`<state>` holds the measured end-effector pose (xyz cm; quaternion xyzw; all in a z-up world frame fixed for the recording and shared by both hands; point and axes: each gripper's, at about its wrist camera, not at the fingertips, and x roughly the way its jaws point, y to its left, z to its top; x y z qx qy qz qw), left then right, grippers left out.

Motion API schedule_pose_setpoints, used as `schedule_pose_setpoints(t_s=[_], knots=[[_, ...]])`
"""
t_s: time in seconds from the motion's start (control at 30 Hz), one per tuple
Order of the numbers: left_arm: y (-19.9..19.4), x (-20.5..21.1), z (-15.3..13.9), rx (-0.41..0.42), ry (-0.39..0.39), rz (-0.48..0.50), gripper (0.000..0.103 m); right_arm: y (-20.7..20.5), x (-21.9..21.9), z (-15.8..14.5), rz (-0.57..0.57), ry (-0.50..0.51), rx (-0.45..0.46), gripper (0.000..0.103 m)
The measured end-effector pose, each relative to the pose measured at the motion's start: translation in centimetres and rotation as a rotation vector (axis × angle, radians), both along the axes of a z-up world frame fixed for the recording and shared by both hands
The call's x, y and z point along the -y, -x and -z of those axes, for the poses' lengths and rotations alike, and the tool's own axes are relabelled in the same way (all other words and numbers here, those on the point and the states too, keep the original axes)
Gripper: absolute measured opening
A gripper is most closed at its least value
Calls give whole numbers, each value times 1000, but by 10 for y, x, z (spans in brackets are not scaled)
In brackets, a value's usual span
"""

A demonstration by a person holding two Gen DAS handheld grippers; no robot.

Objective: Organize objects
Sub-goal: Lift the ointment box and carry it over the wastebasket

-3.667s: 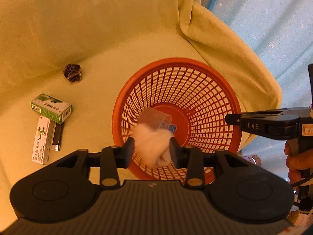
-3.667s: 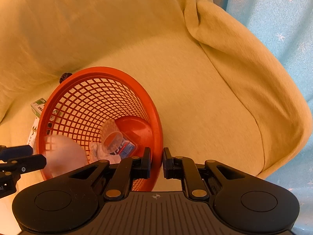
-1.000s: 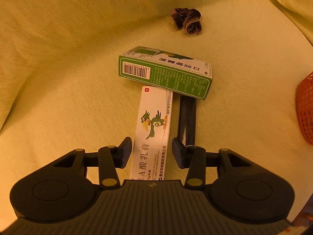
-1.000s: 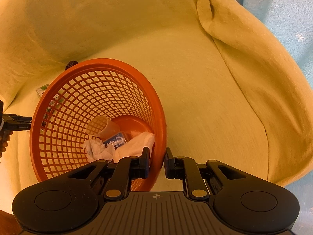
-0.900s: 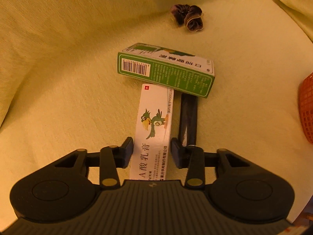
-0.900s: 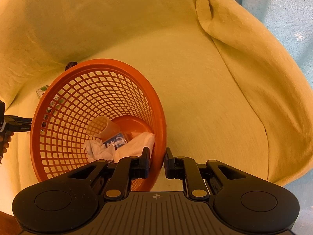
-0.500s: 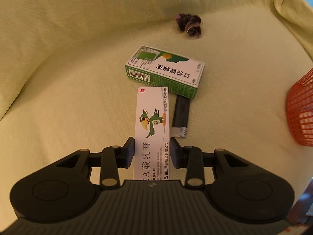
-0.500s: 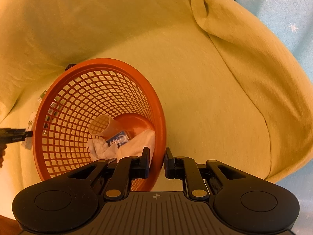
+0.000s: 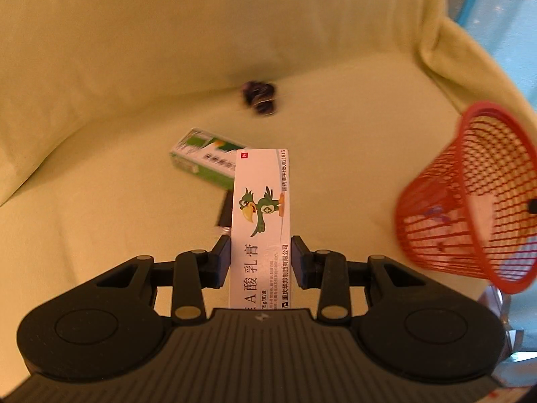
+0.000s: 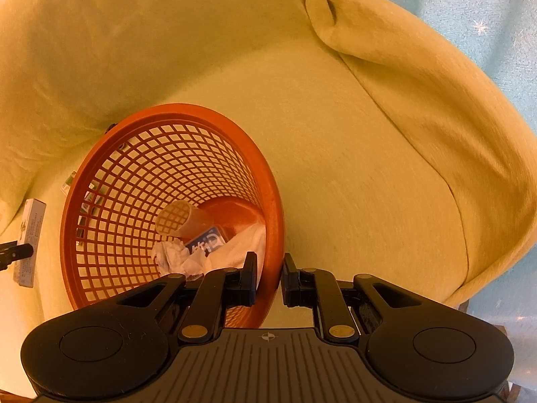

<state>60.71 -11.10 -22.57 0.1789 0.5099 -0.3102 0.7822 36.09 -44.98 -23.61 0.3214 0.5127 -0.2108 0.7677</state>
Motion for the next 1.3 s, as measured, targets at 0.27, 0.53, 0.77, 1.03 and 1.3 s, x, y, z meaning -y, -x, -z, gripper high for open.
schedule_pose_setpoints(t_s=[0.27,0.53,0.77,1.03,1.3], knots=[[30,31,-26,10,39,80,32,4,2,-2,11,-7,13,11],[39,40,-38,26,64,118,32,-10,-4,-15,72,-26,-56,10],[32,34,-41,22,75,112,32,-38,-17,-37,81,-5,-98,10],[16,31,-41,6,96,115,32,-58,-29,-48,44,32,-99,10],[9,40,-40,-27,106,139,32,-67,-29,-48,45,51,-110,9]])
